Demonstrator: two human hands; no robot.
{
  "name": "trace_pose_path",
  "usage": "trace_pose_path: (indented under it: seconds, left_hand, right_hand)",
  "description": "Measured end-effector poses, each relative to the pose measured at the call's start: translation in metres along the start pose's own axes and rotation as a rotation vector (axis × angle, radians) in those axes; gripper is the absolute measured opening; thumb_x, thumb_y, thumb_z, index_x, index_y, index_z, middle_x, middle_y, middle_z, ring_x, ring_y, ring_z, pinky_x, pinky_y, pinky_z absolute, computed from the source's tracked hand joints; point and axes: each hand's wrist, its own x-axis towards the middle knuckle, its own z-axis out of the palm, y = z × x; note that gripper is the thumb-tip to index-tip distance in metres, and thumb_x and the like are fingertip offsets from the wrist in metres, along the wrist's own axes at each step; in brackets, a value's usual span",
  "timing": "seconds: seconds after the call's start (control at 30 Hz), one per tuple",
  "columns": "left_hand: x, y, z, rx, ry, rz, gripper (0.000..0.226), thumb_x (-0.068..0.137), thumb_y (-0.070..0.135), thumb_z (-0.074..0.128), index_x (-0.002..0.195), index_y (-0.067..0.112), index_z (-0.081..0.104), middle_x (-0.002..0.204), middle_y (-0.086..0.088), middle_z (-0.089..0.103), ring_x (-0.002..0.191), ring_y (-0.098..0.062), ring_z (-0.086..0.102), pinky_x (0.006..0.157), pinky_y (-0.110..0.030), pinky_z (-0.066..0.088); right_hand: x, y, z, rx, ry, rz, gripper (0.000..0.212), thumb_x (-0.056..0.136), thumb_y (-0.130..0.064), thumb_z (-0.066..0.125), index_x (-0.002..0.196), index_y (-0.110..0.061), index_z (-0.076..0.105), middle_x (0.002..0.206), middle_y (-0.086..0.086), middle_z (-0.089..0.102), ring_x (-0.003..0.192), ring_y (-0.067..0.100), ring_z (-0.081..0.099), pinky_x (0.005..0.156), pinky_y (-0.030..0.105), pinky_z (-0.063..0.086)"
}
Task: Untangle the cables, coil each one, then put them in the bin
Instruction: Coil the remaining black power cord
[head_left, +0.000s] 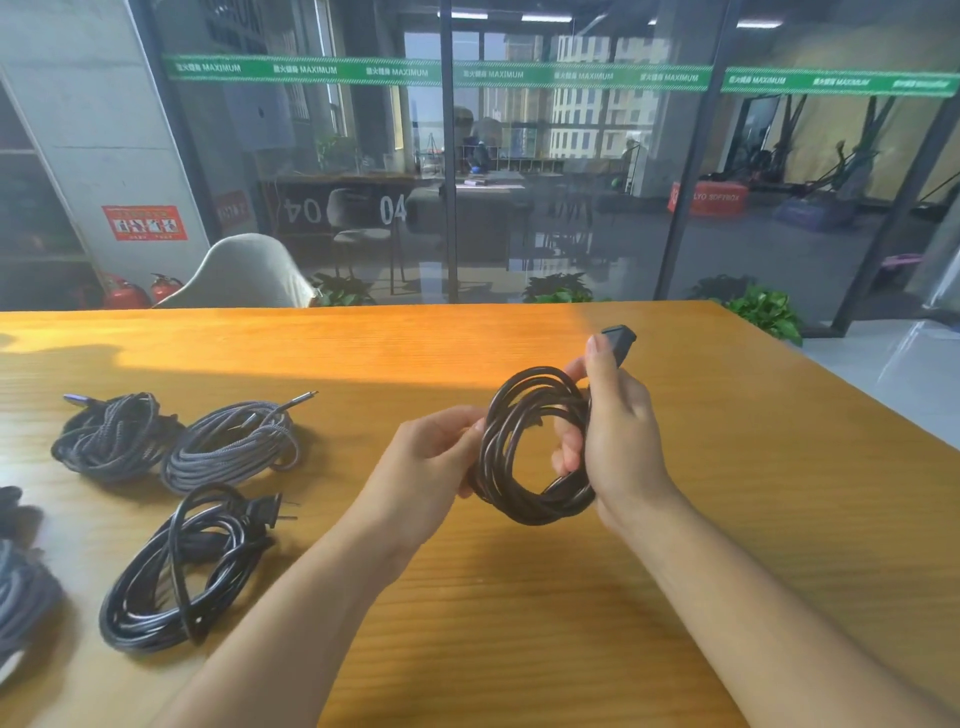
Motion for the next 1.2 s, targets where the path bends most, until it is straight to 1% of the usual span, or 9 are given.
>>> trace_pose_path:
  seconds: [0.13,0.27,0.4,0.5,0.6,0.77,0.93,1.07,1.2]
  left_hand:
    - [-0.003,0.004,-0.002,0.029,-0.165,0.004,0.032,0.111,0.026,0.049,0.106,0.016,0.079,0.078,-0.005,0.057,0.073,-0.017,0.045,0.067,-0.027,0.038]
    - [-0.004,0.005,0.007,-0.039,-0.202,-0.016,0.039,0.113,0.029,0.044,0.108,0.011,0.078,0.083,-0.007,0.055,0.078,-0.021,0.044,0.072,-0.031,0.04]
    - [-0.002,0.01,0.012,-0.193,-0.163,-0.123,0.055,0.103,0.064,0.038,0.112,0.029,0.08,0.098,0.001,0.075,0.093,-0.015,0.063,0.091,-0.03,0.053]
    - [-0.008,0.013,0.015,-0.137,-0.072,-0.006,0.041,0.098,0.033,0.064,0.139,0.028,0.06,0.111,0.0,0.078,0.107,-0.01,0.07,0.093,-0.025,0.053]
    - [-0.009,0.012,0.011,-0.243,-0.079,0.014,0.065,0.094,-0.009,0.067,0.147,0.022,0.046,0.1,-0.012,0.078,0.096,-0.019,0.072,0.09,-0.023,0.054]
    - [-0.009,0.013,0.006,-0.102,0.015,0.073,0.058,0.092,-0.01,0.068,0.14,0.02,0.054,0.095,-0.01,0.078,0.085,-0.016,0.073,0.082,-0.02,0.052]
    - [-0.006,0.003,0.006,0.42,0.223,0.327,0.044,0.083,0.019,0.087,0.121,0.035,0.074,0.12,0.013,0.064,0.11,0.003,0.06,0.087,-0.007,0.041]
    - [-0.003,-0.001,0.004,0.583,0.278,0.457,0.019,0.091,0.027,0.08,0.11,0.03,0.078,0.123,0.015,0.062,0.113,-0.005,0.059,0.092,-0.016,0.044]
    - [-0.007,0.008,0.008,0.324,0.269,0.391,0.015,0.097,0.029,0.07,0.111,0.024,0.069,0.109,0.013,0.074,0.111,-0.009,0.065,0.096,-0.025,0.048]
  right_hand:
    - [0.003,-0.003,-0.007,-0.174,0.182,-0.096,0.05,0.109,-0.053,0.036,0.091,-0.01,0.054,0.055,0.009,0.047,0.037,0.018,0.045,0.039,0.028,0.041]
    - [0.007,0.001,-0.01,-0.19,0.17,-0.059,0.052,0.109,-0.055,0.035,0.092,-0.009,0.053,0.056,0.01,0.048,0.039,0.016,0.046,0.04,0.029,0.044]
    - [0.009,0.007,-0.009,-0.198,0.13,0.032,0.054,0.108,-0.057,0.034,0.095,-0.01,0.054,0.051,0.005,0.052,0.04,0.021,0.049,0.046,0.031,0.045]
    - [0.007,0.01,-0.006,-0.106,0.036,0.09,0.054,0.106,-0.059,0.039,0.097,-0.008,0.055,0.06,0.013,0.057,0.043,0.024,0.05,0.048,0.033,0.045]
    - [0.003,0.008,0.0,0.084,-0.077,0.255,0.049,0.104,-0.058,0.046,0.102,-0.01,0.056,0.066,0.014,0.066,0.046,0.022,0.052,0.047,0.03,0.049]
    - [-0.001,0.011,0.004,0.12,-0.111,0.283,0.048,0.103,-0.056,0.048,0.107,-0.009,0.056,0.07,0.016,0.064,0.053,0.026,0.053,0.05,0.034,0.056]
    - [-0.004,0.017,0.009,0.07,-0.131,0.211,0.047,0.105,-0.054,0.045,0.103,-0.008,0.054,0.061,0.012,0.053,0.05,0.025,0.049,0.05,0.036,0.053]
    - [-0.004,0.02,0.011,0.023,-0.125,0.207,0.047,0.107,-0.053,0.045,0.098,-0.008,0.056,0.06,0.008,0.053,0.05,0.024,0.048,0.05,0.035,0.054]
    - [0.001,0.029,0.006,-0.149,-0.052,0.183,0.047,0.109,-0.049,0.044,0.096,-0.006,0.056,0.062,0.006,0.053,0.044,0.025,0.046,0.045,0.033,0.048]
